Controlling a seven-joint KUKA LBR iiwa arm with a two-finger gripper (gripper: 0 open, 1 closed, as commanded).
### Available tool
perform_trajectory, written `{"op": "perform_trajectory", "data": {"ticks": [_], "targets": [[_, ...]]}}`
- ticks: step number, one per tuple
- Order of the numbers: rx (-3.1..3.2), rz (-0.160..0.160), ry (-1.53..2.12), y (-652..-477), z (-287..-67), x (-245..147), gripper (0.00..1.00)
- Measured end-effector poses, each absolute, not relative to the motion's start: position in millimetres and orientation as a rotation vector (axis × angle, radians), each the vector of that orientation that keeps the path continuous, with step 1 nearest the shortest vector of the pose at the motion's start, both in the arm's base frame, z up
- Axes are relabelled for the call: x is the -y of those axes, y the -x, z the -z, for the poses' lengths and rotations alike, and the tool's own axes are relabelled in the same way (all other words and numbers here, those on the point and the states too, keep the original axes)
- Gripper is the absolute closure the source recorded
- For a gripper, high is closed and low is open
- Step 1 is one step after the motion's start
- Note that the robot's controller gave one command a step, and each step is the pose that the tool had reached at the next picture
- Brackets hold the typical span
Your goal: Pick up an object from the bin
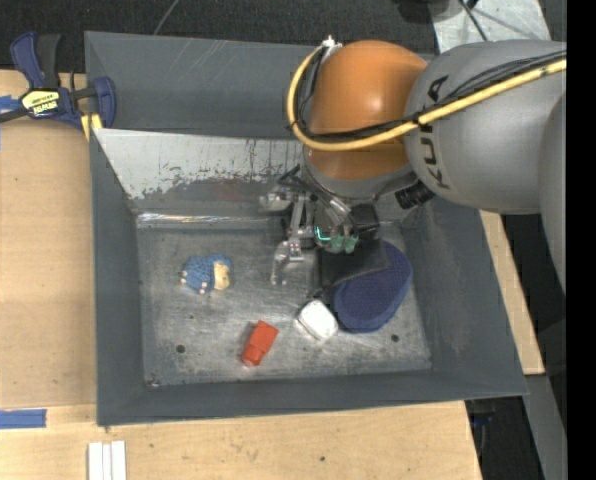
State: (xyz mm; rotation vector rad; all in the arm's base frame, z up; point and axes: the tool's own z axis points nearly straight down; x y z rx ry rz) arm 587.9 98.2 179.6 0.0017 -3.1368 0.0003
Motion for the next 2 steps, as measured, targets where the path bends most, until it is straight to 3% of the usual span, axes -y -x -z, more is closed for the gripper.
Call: {"op": "perform_trajectory", "data": {"ticks": [1, 2], "targets": [[3.138, 0.001, 0.029, -619.1, -77, -137, 0.00], [3.136, 0.001, -0.302, -616.4, -74, -178, 0.00]]}}
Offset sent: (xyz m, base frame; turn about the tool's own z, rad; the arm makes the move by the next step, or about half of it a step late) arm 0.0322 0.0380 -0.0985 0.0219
